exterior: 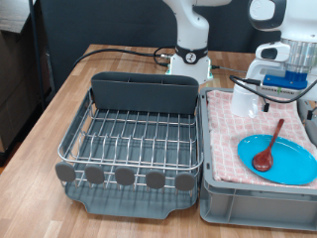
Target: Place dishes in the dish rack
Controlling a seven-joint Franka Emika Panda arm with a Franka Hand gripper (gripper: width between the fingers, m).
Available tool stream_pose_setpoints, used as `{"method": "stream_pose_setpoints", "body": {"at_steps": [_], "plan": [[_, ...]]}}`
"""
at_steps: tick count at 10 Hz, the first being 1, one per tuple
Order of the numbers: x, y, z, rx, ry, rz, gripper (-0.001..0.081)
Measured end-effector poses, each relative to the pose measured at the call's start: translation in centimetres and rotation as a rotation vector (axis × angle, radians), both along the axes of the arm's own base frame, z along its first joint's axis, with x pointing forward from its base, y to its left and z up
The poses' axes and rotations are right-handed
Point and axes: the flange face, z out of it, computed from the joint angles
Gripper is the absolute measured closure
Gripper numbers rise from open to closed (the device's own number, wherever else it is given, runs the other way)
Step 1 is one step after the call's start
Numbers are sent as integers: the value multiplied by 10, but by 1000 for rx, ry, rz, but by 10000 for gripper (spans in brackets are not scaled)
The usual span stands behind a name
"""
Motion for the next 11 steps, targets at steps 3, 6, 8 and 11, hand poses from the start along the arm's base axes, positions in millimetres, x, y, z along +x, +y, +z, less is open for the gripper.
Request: {"method": "stream_pose_setpoints", "body": {"at_steps": [3,6,8,11], "plan": [[11,2,-14,13,27,-54,3],[13,2,-16,15,31,-56,3],[12,2,-21,16,42,-59,3],[11,-1,-37,11,72,-70,3]]}}
